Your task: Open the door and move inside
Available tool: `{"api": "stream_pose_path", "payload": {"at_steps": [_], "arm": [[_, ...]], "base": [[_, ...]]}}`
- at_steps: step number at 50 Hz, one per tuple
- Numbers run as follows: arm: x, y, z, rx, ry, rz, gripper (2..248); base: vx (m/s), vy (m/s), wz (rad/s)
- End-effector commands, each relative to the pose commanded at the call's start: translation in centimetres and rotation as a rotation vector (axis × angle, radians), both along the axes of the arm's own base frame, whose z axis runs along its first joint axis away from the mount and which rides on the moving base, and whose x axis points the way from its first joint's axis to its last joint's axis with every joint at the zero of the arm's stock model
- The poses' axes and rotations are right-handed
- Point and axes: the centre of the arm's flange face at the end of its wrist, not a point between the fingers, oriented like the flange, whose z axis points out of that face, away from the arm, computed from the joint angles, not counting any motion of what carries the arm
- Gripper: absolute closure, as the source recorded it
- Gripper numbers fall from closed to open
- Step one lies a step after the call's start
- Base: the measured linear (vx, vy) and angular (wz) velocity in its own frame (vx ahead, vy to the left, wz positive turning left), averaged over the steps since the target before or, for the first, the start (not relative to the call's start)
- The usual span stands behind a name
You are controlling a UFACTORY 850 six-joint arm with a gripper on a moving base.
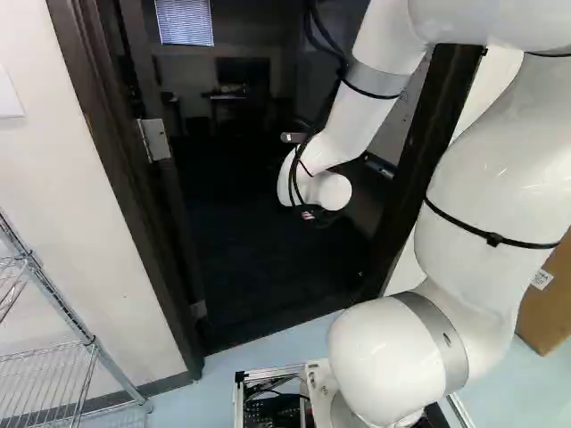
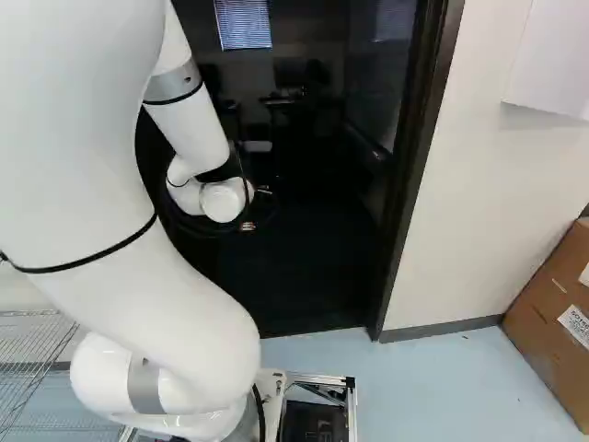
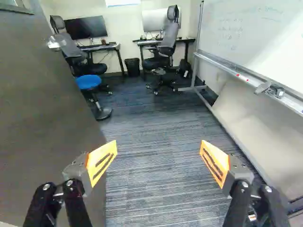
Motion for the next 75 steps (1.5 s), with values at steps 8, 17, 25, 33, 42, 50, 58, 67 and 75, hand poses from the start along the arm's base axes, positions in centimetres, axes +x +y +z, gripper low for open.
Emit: {"api": "stream_pose_path", "payload": {"at_steps": [8,17,25,33,42,50,58,67,75], "arm": [[0.00,0.00,0.00,0.000,0.000,0.000,3],[0.05,0.00,0.00,0.000,0.000,0.000,3],[0.05,0.00,0.00,0.000,0.000,0.000,3],[0.05,0.00,0.00,0.000,0.000,0.000,3],[0.05,0.00,0.00,0.000,0.000,0.000,3],[0.05,0.00,0.00,0.000,0.000,0.000,3],[0.05,0.00,0.00,0.000,0.000,0.000,3],[0.05,0.00,0.00,0.000,0.000,0.000,3],[0.05,0.00,0.00,0.000,0.000,0.000,3]], "base": [[0.000,0.000,0.000],[0.000,0.000,0.000],[0.037,-0.048,-0.085],[0.051,0.005,-0.002],[0.002,-0.002,-0.003],[0.037,0.000,-0.004],[0.109,-0.002,-0.013],[0.147,0.002,-0.015],[0.149,-0.003,-0.015]]}}
